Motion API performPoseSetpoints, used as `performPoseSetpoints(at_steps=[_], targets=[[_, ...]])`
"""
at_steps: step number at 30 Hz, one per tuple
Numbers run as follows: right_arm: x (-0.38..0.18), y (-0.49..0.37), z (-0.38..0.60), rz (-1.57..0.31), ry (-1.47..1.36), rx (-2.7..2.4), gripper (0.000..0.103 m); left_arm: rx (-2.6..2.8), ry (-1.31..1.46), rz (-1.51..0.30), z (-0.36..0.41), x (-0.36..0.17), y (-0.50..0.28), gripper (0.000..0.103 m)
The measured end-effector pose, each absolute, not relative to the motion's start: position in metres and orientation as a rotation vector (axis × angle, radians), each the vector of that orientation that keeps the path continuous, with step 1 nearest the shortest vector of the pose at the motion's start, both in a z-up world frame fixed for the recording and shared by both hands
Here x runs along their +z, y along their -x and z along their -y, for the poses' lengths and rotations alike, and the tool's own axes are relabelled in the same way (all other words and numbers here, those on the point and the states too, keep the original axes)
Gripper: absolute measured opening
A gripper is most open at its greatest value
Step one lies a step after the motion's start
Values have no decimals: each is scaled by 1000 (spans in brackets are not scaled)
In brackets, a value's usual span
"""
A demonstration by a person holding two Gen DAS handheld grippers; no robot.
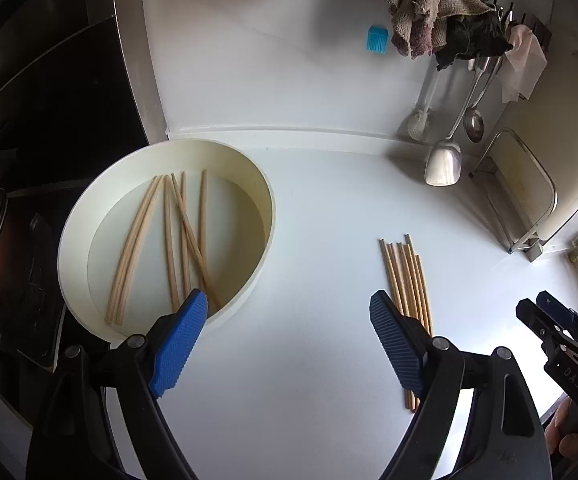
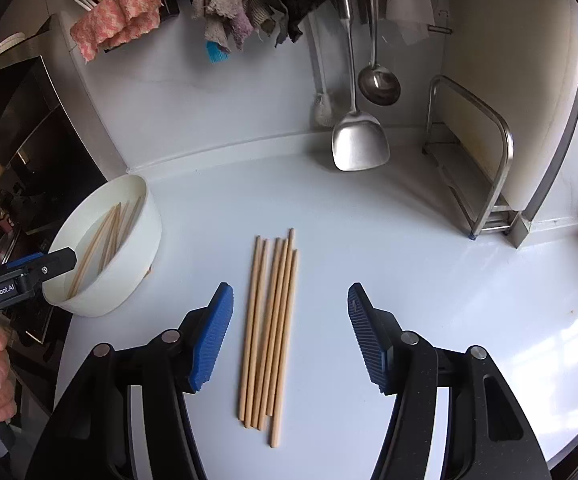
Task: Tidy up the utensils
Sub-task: 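Move both open grippers back toward the chopstick pile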
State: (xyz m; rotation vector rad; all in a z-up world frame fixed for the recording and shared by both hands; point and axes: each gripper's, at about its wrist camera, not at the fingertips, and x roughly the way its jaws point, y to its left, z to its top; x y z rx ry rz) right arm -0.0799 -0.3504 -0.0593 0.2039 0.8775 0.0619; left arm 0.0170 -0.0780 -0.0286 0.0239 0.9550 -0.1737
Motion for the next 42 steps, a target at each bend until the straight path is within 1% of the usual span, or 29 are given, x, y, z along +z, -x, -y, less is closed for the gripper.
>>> performPoseSetpoints(at_steps=[6,16,20,22,28,33,42], targets=[[-79,76,352,-916,-235,36,57,-188,-32,-977,75,-44,-16,82],[-99,66,340,-926,-261,-84,57,-284,-82,-945,73,-64,-32,84],[-115,61,334,-943,-229,-100,57,-312,-76,-938,83,-71,-34,85],[-125,58,332,-945,-219,-101,57,-320,-75,-931,90,-76,-32,88],[-156,53,337,-953,-226,-93,57,-319,-57,-960,110,-106,-27,88],[-169,55,341,-950,-226,-87,57,-309,-79,-989,124,-125,-24,88],[-181,54,338,-980,-217,-32,57,-276,-75,-990,123,-128,-23,88]])
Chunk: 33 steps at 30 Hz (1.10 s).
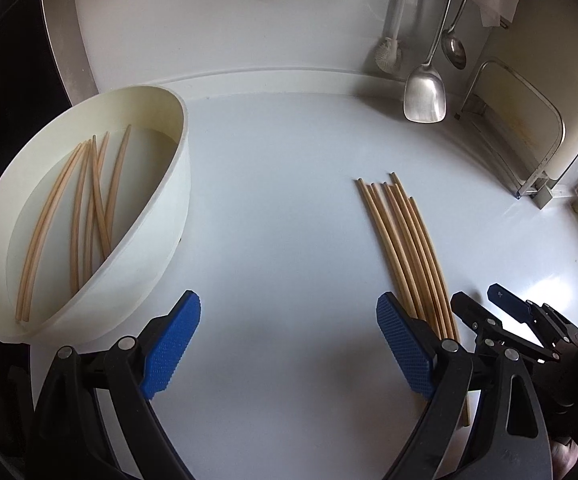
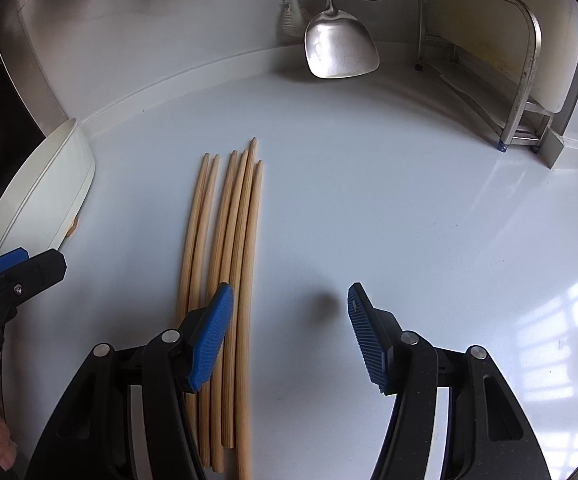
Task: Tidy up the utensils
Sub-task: 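Move both open grippers back toward the chopstick pile, then grasp a separated chopstick with the right gripper while the left gripper grasps one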
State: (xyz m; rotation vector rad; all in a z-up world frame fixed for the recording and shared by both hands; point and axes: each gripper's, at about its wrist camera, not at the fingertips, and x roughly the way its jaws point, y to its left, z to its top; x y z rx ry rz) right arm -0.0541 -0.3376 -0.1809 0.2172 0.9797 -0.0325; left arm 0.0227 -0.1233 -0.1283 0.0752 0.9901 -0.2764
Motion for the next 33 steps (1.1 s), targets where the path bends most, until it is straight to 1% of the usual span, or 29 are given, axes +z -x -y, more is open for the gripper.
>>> performPoseSetpoints(at_steps=[19,23,24,25,26,27,28,29,31,33], targets=[[-184,59,322,-978,-85,-68,57,-258,-80,-1001,122,-134,-26,89],[-185,60,321,-983,-77,-61,56,-270,-86,-1009,128,-137,-27,89],[-185,61,321,-979,-76,-57,51,-272,-87,-1011,130,-137,-27,89],[-184,61,321,-976,-71,-54,43,-275,-89,-1012,132,-138,-26,89],[-184,61,321,-971,-67,-48,38,-277,-89,-1013,135,-139,-26,89],[-184,61,321,-969,-63,-42,30,-281,-88,-1015,137,-140,-26,89],[-183,61,321,-969,-61,-40,27,-286,-86,-1018,140,-141,-25,89],[-183,61,323,-969,-65,-36,26,-292,-82,-1022,143,-142,-24,89],[-182,62,326,-966,-75,-32,20,-305,-84,-1031,150,-146,-23,89],[-182,63,330,-964,-80,-32,19,-313,-92,-1036,158,-149,-21,89]])
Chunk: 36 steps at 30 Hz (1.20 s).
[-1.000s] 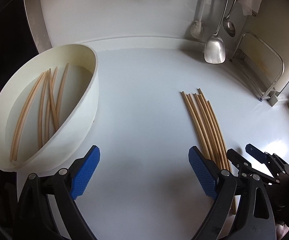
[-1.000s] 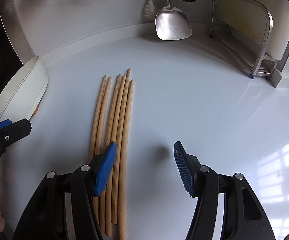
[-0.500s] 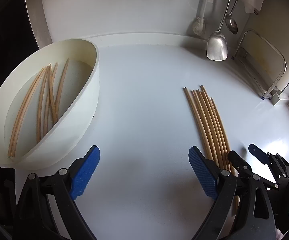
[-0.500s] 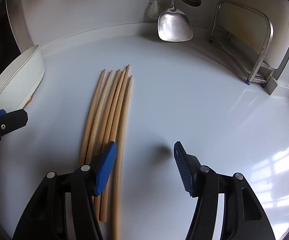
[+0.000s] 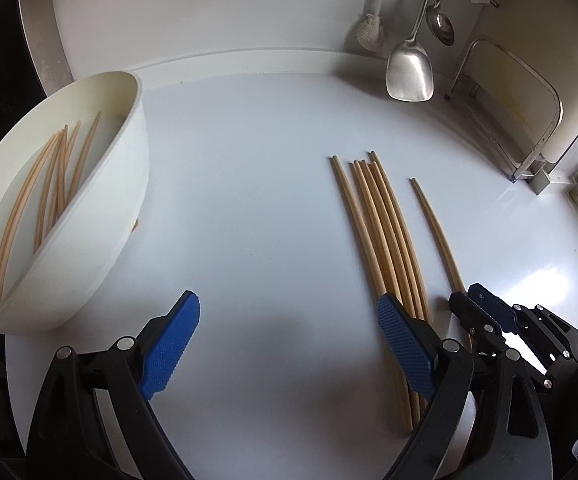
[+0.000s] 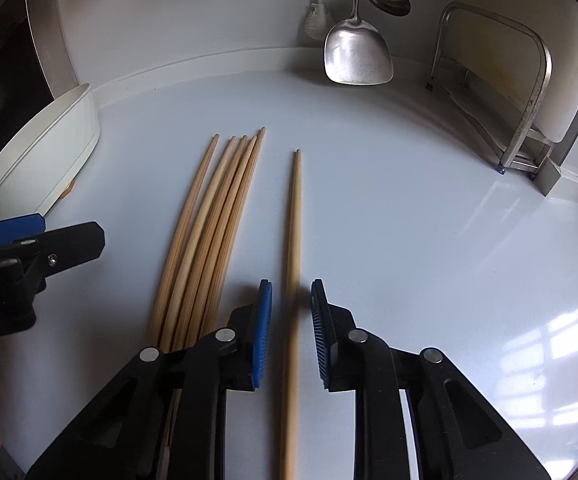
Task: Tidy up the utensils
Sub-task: 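Grasp a separated chopstick with the right gripper while the left gripper grasps one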
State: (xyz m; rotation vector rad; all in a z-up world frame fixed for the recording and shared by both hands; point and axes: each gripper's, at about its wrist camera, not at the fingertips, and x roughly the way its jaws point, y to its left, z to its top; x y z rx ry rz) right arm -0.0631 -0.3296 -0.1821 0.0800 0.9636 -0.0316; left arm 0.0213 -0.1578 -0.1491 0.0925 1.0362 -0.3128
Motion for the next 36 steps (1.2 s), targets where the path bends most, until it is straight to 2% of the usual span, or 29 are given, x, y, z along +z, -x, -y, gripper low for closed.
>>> performPoseSetpoints(at_steps=[18,36], targets=[[-180,68,359,-957,-124,-52,18,-290,-112,-1110,185,-182,-25,90],[-180,68,359,-977,-91,-40,19,-246,-150,-1088,182,-183,-28,93]])
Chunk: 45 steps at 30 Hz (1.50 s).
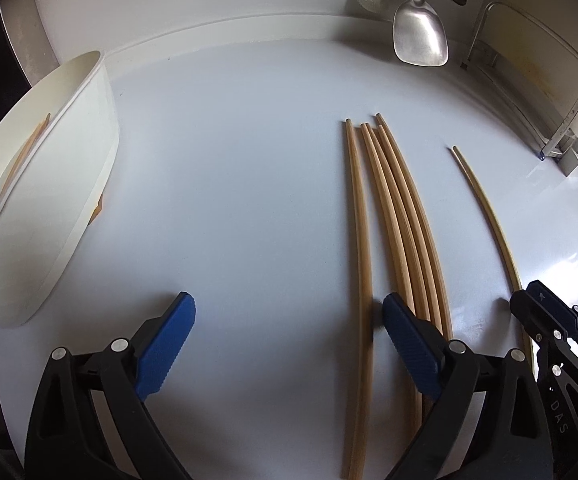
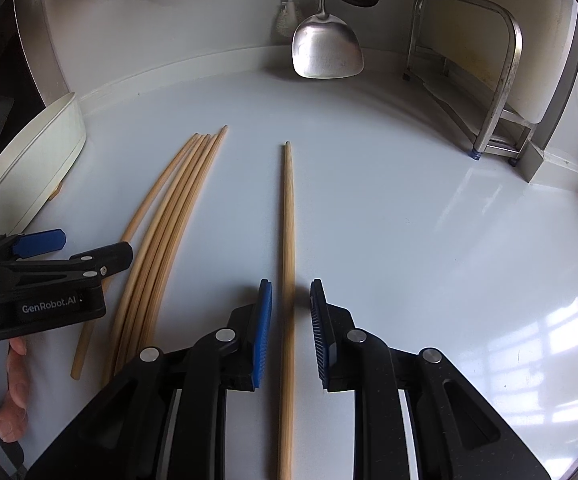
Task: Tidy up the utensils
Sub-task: 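Grasp a separated chopstick with the right gripper while the left gripper grasps one, then carry both held chopsticks up and over the white basin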
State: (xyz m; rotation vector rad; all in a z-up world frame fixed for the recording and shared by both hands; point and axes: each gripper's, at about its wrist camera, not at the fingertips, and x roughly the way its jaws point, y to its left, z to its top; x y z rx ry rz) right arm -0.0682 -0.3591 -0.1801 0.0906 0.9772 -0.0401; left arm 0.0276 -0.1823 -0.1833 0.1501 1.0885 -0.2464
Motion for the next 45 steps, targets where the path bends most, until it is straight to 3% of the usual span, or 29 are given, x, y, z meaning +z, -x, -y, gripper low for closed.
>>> performPoseSetpoints(at_steps=[5,8,11,13,17,19,25,33,45], targets=[[-180,70,357,-995,-48,-33,19,-239,-152,-1082,185,-184,-27,95],[-180,70,355,-999,-34,-32,19,-250,-155,-1074,186,-182,-23,90],[-180,71,353,-1003,-24,-21,14,-253,-157,-1069,189,-178,-20,71],[-180,71,350,-1006,-15,-13,7,-263,-164,-1060,193,-176,-17,53],[-180,72,353,-1005,-27,-1,7,-281,-194,-1046,202,-173,-9,26],[-179,73,355,-1007,-40,5,6,-285,-202,-1051,205,-172,-7,8],[-171,74,367,-1010,-125,43,6,-284,-170,-1090,199,-167,-9,7],[-122,72,375,-939,-186,102,6,-255,-121,-1057,180,-107,-3,7],[-40,33,284,-844,-142,278,6,-123,12,-956,53,-21,-14,7]])
